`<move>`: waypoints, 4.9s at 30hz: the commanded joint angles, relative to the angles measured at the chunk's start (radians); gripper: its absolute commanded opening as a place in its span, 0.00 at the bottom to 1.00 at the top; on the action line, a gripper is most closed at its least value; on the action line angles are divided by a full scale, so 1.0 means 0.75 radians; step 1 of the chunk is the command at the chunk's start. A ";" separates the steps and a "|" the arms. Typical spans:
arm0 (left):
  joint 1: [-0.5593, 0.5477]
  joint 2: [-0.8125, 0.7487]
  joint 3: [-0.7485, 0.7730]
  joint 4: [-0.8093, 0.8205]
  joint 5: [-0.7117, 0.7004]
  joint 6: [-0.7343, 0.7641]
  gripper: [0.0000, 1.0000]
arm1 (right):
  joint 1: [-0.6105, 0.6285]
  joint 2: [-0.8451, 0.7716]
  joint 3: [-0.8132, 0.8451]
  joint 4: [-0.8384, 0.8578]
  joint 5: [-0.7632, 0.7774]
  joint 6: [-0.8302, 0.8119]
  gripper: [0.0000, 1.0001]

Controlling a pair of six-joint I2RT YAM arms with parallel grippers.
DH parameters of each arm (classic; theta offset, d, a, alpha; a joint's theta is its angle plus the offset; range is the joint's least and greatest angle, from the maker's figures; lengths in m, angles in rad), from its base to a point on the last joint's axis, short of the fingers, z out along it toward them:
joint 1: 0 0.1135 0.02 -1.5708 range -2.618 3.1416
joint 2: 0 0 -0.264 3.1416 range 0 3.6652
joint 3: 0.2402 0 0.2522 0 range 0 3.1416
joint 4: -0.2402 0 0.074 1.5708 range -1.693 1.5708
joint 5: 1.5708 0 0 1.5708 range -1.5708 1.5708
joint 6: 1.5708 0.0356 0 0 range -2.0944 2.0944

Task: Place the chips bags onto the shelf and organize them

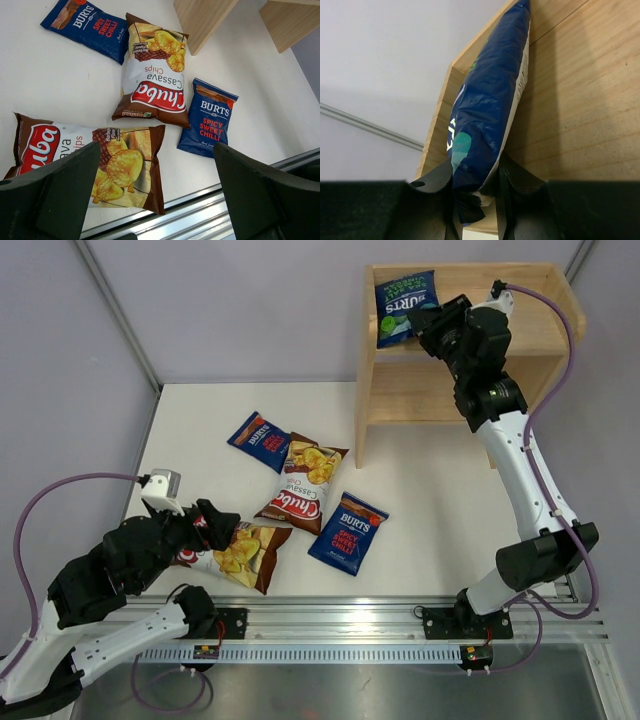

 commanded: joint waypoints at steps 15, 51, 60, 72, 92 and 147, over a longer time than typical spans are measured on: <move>0.004 0.028 0.036 -0.032 -0.062 0.040 0.99 | 0.047 0.130 0.371 -0.446 0.146 -0.205 0.69; 0.031 0.393 0.061 0.035 -0.247 -0.015 0.99 | 0.079 0.461 0.980 -0.911 -0.095 -0.804 0.67; 0.419 0.562 0.073 0.250 0.066 0.062 0.99 | 0.063 0.312 0.933 -0.995 0.244 -0.906 1.00; 0.965 0.876 0.028 0.592 0.444 -0.032 0.99 | 0.059 0.079 0.841 -1.056 0.206 -0.949 0.99; 1.267 1.862 0.236 1.114 0.734 -0.410 0.99 | 0.061 -1.150 -0.754 -0.238 -1.065 -0.564 1.00; 1.095 1.235 0.194 1.134 0.518 -0.312 0.00 | 0.061 -1.234 -1.171 0.030 -1.024 -0.348 0.99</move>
